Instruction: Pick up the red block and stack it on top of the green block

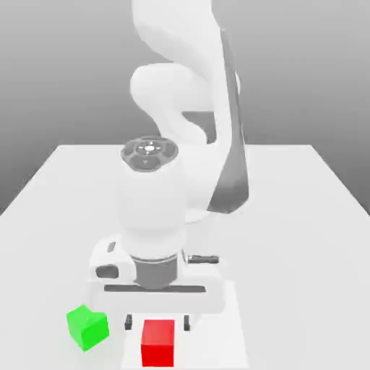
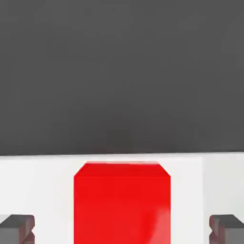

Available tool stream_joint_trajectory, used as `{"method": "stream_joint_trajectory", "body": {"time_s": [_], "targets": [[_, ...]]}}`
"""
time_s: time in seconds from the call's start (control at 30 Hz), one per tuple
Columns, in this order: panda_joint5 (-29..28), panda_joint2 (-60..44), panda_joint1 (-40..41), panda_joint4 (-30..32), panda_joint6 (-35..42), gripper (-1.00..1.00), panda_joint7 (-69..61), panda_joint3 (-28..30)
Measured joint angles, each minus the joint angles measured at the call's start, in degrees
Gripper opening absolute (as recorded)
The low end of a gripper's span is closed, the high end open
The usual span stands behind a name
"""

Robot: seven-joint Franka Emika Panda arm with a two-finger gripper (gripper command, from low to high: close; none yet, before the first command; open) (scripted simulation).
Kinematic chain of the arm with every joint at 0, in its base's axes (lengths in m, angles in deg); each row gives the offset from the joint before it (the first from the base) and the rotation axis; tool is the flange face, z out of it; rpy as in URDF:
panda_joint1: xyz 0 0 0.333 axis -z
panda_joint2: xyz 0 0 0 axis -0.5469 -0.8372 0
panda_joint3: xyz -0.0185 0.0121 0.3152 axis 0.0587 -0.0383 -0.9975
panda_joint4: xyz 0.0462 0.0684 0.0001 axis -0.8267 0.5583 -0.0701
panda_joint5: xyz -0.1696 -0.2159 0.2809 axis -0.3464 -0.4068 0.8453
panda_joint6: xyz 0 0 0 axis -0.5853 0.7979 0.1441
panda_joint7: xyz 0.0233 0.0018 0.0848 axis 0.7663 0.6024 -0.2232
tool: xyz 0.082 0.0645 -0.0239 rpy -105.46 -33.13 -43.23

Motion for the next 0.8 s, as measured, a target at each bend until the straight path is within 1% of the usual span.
{"method": "stream_joint_trajectory", "body": {"time_s": [0.23,0.4,0.53,0.6,0.67,0.7,0.8], "targets": [[-0.06,-0.08,0.06,-0.01,-0.06,-1.00,0.05,-0.07],[-1.49,8.90,0.01,1.50,7.39,-1.00,1.29,0.91],[-1.35,15.57,6.17,4.35,11.30,-1.00,5.25,7.67],[-0.06,13.87,7.69,4.71,9.30,-1.00,5.14,8.29],[1.78,10.33,8.56,4.65,5.89,-1.00,4.02,7.55],[2.73,8.37,9.04,4.57,4.05,1.00,3.38,6.98],[2.73,8.37,9.04,4.57,4.05,1.00,3.38,6.98]]}}
